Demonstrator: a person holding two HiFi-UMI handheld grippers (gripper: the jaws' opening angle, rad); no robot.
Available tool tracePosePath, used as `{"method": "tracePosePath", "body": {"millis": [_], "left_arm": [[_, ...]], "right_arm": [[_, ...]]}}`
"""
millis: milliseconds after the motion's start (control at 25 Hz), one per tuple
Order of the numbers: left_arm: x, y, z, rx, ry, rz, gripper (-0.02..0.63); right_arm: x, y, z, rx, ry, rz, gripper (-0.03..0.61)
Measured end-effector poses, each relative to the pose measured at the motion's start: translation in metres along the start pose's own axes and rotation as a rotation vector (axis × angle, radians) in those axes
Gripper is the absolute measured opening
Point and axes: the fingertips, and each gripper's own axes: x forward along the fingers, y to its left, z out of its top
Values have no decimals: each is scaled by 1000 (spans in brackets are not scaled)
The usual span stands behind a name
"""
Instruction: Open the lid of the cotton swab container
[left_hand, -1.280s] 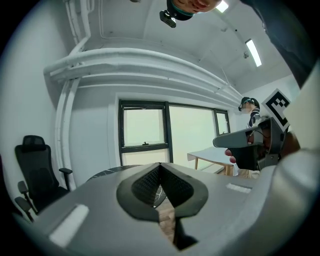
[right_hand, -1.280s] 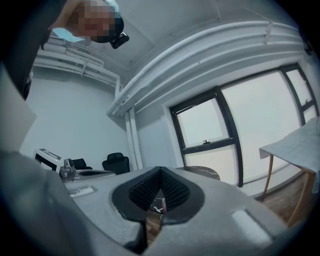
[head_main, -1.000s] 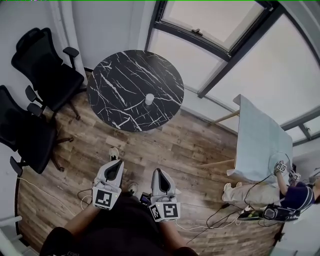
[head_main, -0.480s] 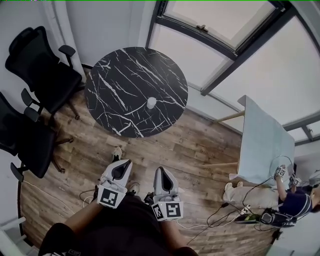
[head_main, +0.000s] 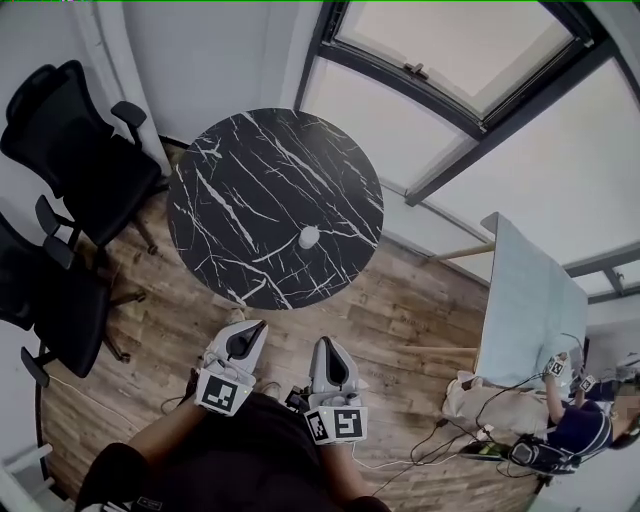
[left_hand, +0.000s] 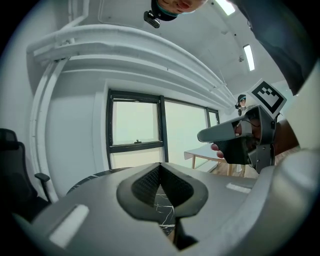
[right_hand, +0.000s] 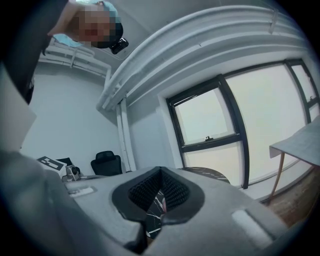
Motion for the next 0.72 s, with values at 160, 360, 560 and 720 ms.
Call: {"method": "tracePosePath", "body": {"millis": [160,360,560,720], "left_arm": [[25,28,6,6,-11,-28,2],[53,55,10,3,-17,-76,2],[77,89,0,-11,8,-121,2],[87,108,-8,-21,15,-167,2]], "right_arm": [[33,-4,9,-8,-4,-27,-3],[67,-13,21,-16,-20,-72,-3],[106,-16,19,-17,0,-127,-3],[132,-11,21,-11,-2,-154,-3]]}}
